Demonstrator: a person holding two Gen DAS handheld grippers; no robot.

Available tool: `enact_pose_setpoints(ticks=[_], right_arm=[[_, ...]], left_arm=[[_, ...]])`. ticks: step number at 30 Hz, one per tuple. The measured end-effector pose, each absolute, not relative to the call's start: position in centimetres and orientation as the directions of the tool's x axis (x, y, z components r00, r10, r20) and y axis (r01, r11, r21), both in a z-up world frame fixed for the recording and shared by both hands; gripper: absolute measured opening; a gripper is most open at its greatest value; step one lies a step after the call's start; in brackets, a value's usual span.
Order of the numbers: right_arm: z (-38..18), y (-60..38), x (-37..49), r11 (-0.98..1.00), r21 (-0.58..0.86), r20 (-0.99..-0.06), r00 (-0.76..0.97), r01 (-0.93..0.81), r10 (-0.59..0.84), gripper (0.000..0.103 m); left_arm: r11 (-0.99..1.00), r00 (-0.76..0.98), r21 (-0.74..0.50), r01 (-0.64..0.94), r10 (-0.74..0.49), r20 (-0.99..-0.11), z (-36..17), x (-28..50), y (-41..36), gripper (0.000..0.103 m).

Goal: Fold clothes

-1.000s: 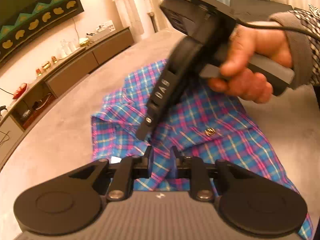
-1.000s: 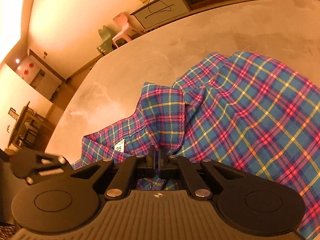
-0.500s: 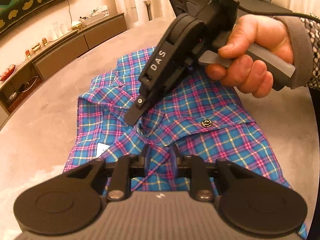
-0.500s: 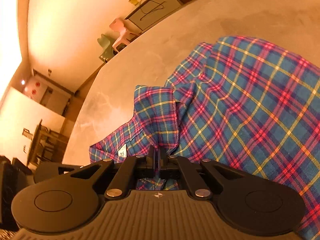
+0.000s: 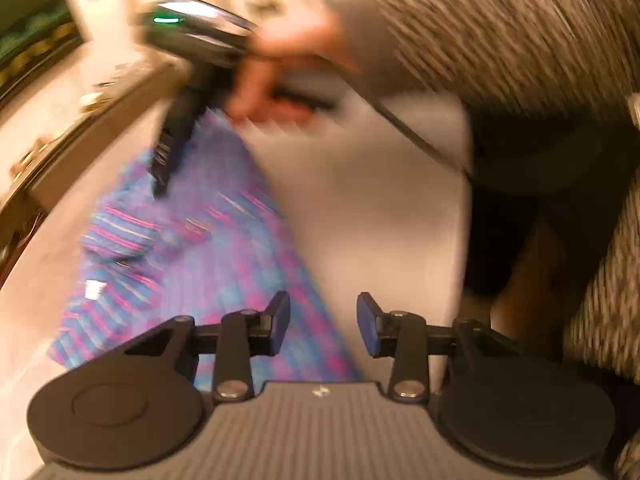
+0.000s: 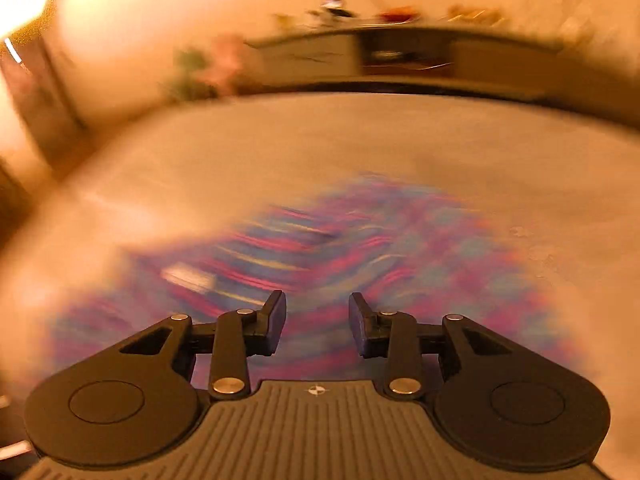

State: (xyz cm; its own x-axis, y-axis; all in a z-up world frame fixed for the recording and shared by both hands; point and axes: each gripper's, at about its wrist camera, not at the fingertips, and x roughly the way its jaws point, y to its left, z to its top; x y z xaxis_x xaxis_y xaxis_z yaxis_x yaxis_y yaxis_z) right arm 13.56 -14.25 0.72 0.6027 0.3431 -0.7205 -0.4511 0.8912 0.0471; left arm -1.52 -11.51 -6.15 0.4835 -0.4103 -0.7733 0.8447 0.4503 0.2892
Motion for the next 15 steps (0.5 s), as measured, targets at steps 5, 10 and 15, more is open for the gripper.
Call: enact_pose_setpoints(ticks=[5, 10, 15], right_arm=[[0.4, -14.9, 11.0, 0.873, -0.165, -0.760, 0.623, -0.459, 0.184, 0.036], [2.0, -16.0, 7.2, 0.863, -0.115, -0.760, 0.603, -0.492, 0.243, 0.037], [2.3, -18.9, 8.7, 0.932, 0.005, -0.695, 0.669, -0.363, 0.264, 0.037]], left_arm=[[0.594, 0.611, 0.380, 0.709, -0.247, -0.752, -6.2, 2.0, -8.0, 0.043], [0.738, 0.675, 0.350, 0.577, -0.189, -0.713, -3.9, 4.2, -3.0, 0.033], [0.785, 0.710, 0.263, 0.561, -0.293, -0.640, -1.2, 6.4, -2.8, 0.042]])
